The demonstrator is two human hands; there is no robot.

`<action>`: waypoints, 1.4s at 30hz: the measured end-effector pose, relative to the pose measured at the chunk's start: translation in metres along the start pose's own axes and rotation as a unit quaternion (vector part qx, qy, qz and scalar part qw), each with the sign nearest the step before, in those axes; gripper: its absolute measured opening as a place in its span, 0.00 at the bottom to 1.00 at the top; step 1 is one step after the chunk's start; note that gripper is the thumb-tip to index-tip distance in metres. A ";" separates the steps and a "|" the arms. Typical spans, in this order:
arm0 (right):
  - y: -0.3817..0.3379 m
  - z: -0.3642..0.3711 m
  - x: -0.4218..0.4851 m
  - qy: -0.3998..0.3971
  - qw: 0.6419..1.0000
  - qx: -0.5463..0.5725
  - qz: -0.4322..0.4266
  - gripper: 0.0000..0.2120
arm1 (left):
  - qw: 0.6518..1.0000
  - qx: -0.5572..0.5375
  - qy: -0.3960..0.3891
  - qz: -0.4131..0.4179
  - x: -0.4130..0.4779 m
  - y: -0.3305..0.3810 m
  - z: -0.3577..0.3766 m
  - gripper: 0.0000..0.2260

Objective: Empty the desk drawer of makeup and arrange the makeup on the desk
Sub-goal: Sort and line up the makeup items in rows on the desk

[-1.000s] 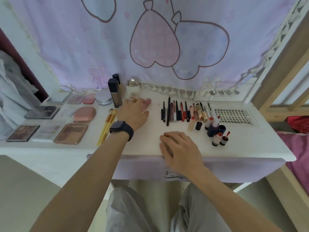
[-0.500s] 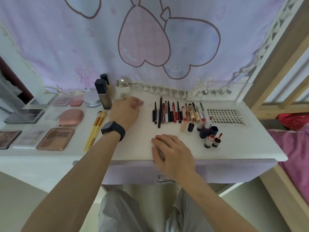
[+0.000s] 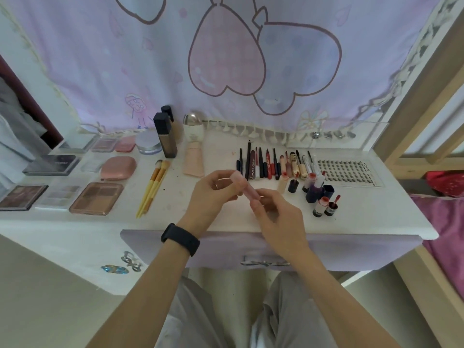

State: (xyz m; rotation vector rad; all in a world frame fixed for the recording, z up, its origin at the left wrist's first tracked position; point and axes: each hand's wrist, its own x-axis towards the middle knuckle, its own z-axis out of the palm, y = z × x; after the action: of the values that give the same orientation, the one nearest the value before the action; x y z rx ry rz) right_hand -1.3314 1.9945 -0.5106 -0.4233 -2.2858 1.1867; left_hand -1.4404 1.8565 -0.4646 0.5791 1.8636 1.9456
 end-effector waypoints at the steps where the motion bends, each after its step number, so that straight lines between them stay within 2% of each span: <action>1: 0.000 -0.001 0.000 -0.001 1.000 0.008 0.006 0.10 | 1.000 0.004 0.002 -0.002 0.000 -0.002 0.002 0.17; 5: -0.002 -0.002 0.001 -0.003 0.999 0.030 0.031 0.12 | 0.999 0.039 -0.020 -0.004 0.000 -0.007 0.006 0.12; 9: -0.001 -0.003 0.002 -0.007 0.998 0.047 0.033 0.13 | 0.998 0.058 -0.036 -0.016 0.002 -0.005 0.006 0.12; 14: -0.002 -0.005 0.002 -0.001 0.998 0.058 0.033 0.15 | 0.986 0.160 -0.021 0.046 0.002 -0.004 0.004 0.14; 18: -0.008 -0.007 0.007 0.009 0.996 0.081 0.042 0.21 | 0.945 0.304 -0.068 0.098 -0.003 -0.005 0.000 0.18; 20: -0.009 -0.006 0.008 -0.004 0.995 0.081 0.054 0.18 | 0.930 0.334 -0.099 0.115 -0.006 -0.007 -0.001 0.20; 24: -0.008 -0.006 0.010 -0.021 0.993 0.090 0.075 0.12 | 0.898 0.404 -0.078 0.155 -0.008 -0.009 0.000 0.17; 26: -0.008 -0.008 0.010 -0.022 0.992 0.100 0.079 0.12 | 0.864 0.465 -0.071 0.181 -0.009 -0.011 0.004 0.22; 28: -0.007 -0.009 0.010 -0.024 0.992 0.093 0.079 0.12 | 0.845 0.484 -0.058 0.221 -0.012 -0.016 0.011 0.24; 32: -0.007 -0.008 0.009 -0.020 0.993 0.081 0.080 0.11 | 0.861 0.457 -0.013 0.224 -0.010 -0.027 0.024 0.20; 35: -0.006 -0.004 0.005 -0.014 0.999 0.038 0.032 0.09 | 0.910 0.390 0.019 0.139 -0.006 -0.031 0.030 0.21; 40: -0.007 -0.007 0.005 -0.028 0.998 0.056 0.015 0.06 | 0.944 0.317 0.061 0.068 0.005 -0.026 0.034 0.26; 42: -0.007 -0.013 0.006 -0.036 0.996 0.076 0.019 0.11 | 0.951 0.297 0.062 0.060 0.009 -0.026 0.032 0.26</action>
State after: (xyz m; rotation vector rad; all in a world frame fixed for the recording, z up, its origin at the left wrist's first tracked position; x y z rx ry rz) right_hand -1.3292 2.0020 -0.4967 -0.3752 -2.2366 1.4050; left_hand -1.4305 1.8891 -0.4896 0.7669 2.5672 1.4910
